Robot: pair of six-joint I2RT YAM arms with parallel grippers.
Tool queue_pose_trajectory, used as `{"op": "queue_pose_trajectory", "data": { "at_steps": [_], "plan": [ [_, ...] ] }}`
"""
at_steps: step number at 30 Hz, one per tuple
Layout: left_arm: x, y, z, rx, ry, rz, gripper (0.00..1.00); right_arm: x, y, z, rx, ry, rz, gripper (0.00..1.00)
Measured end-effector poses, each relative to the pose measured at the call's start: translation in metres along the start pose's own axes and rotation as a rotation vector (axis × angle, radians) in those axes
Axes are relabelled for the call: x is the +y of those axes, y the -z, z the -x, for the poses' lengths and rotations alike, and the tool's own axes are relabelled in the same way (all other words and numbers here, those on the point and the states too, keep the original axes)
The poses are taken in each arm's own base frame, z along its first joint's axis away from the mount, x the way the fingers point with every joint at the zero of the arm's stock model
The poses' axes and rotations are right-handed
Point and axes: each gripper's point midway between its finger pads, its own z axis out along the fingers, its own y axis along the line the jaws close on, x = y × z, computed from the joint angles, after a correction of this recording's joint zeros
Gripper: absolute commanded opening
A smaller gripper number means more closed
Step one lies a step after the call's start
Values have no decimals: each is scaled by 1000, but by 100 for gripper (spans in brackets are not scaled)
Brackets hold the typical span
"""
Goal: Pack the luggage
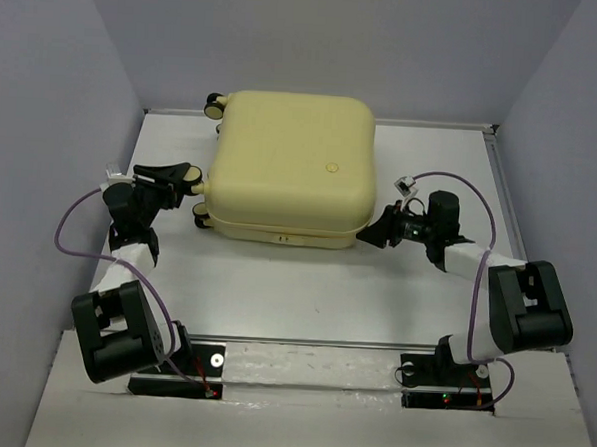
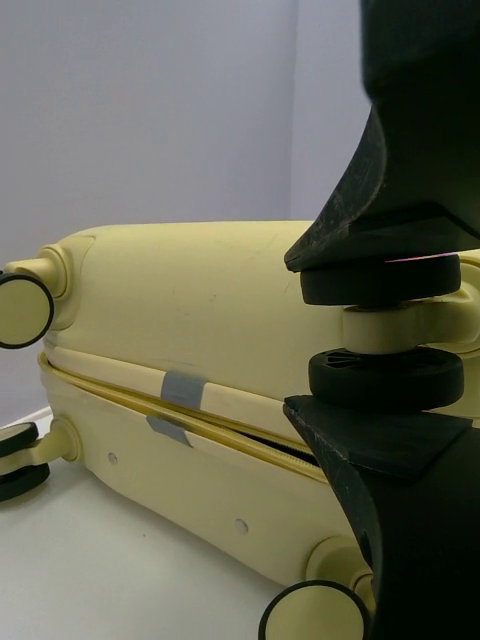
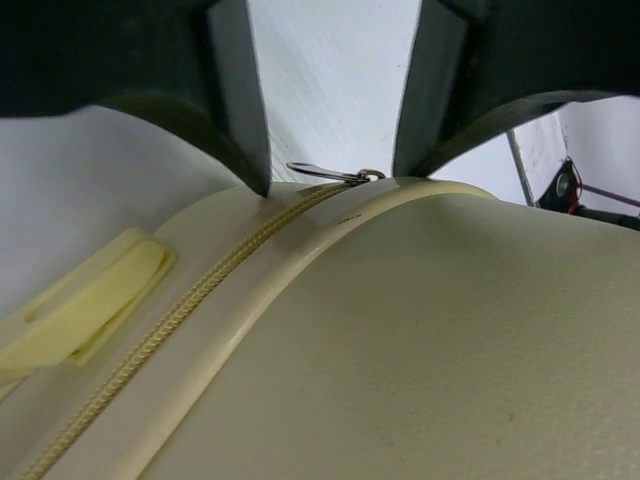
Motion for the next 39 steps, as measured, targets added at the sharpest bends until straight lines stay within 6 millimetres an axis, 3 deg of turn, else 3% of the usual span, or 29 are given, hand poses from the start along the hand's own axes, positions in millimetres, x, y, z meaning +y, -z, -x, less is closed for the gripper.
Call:
{"op": "queue_pose_trajectory", "data": {
  "at_steps": [6, 9, 10, 14, 19, 25, 33, 35, 37, 39],
  "plan": [
    [10, -6, 0, 6, 17, 26, 6, 6, -2, 2, -26, 4, 49, 44],
    [10, -8, 1, 3, 15, 22, 6, 6, -3, 2, -44, -5, 69, 29],
    [10, -8, 1, 2, 14, 22, 6, 6, -3, 3, -52, -7, 76, 18],
    [9, -9, 2, -7, 11, 20, 6, 6, -4, 0, -68, -11, 88, 7],
    [9, -10, 2, -16, 10, 23, 6, 16, -6, -4, -89, 6, 100, 7],
    [10, -12, 9, -58, 5, 29, 6, 32, -20, -18, -108, 71, -57, 7],
    [-3, -20, 48, -306, -40, 9, 6, 69, -61, -57, 13, 236, -416, 7],
    [-8, -19, 60, -370, -46, -3, 6, 81, -72, -58, 39, 267, -447, 7],
    [-7, -18, 62, -382, -55, -3, 6, 79, -71, -56, 41, 206, -395, 7],
    [0, -18, 52, -337, -49, 14, 6, 58, -53, -40, -4, 122, -384, 7]
  ]
}}
